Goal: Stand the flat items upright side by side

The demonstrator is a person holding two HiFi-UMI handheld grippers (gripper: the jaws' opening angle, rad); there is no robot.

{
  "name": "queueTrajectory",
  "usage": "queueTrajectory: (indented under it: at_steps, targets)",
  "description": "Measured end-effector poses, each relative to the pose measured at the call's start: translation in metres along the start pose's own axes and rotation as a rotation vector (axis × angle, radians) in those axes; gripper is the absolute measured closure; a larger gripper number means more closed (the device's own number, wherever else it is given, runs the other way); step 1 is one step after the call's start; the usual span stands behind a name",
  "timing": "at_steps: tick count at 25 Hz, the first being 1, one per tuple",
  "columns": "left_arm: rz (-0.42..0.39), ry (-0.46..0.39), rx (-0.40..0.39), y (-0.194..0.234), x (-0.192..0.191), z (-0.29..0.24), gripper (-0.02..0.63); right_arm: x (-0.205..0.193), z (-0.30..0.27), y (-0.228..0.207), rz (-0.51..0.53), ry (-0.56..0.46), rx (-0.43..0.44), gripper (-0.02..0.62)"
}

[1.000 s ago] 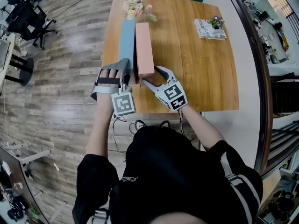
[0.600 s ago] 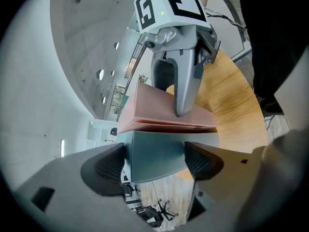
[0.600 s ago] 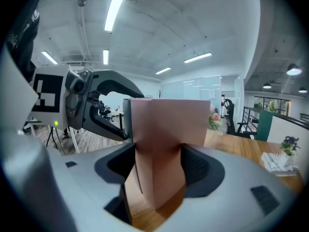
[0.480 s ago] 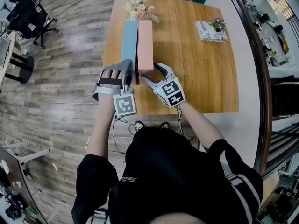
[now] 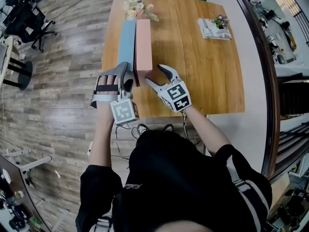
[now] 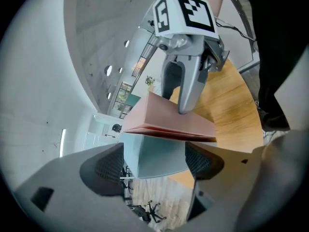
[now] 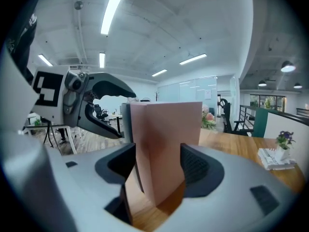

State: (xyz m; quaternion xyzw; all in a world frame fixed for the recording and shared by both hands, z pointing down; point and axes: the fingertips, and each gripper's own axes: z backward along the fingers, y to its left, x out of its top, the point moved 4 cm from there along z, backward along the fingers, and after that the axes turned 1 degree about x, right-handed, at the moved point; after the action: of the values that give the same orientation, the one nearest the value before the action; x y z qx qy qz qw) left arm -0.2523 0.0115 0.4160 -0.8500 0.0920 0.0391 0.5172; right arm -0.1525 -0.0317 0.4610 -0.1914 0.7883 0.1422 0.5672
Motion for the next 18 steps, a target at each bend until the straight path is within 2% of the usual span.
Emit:
queueTrajectory:
  at_steps: [2,4,5,7,9,10,14,16,18]
  targets:
    - [0.081,-0.025,0.001,0.008,0.004,0.014,0.199,-0.002,0.013,0.000,-0.016,-0.016,-0.013,0.305]
    - [0.207,-0.081,-0.021,0.011,0.012,0.027,0.202,-0.008,0.028,-0.003,-0.028,-0.016,-0.035,0.313]
    - [0.297,-0.123,-0.044,0.009,0.016,0.032,0.206,-0.013,0.035,-0.005,-0.027,-0.009,-0.049,0.317]
    - [0.533,-0.196,-0.117,-0.007,0.018,0.037,0.213,-0.025,0.052,-0.009,-0.024,0.013,-0.080,0.331]
    - [0.746,-0.225,-0.187,-0.026,0.017,0.042,0.222,-0.037,0.073,-0.015,-0.028,0.033,-0.116,0.341]
    - [0.813,-0.222,-0.212,-0.038,0.016,0.043,0.230,-0.042,0.084,-0.020,-0.034,0.040,-0.140,0.347]
    - [0.986,-0.194,-0.318,-0.099,0.024,0.027,0.272,-0.069,0.127,-0.037,-0.082,0.076,-0.241,0.423]
    - [1.114,-0.173,-0.375,-0.127,0.033,0.011,0.288,-0.086,0.142,-0.037,-0.091,0.119,-0.266,0.449]
    - [1.209,-0.143,-0.449,-0.155,0.044,0.000,0.305,-0.103,0.151,-0.035,-0.095,0.156,-0.280,0.462]
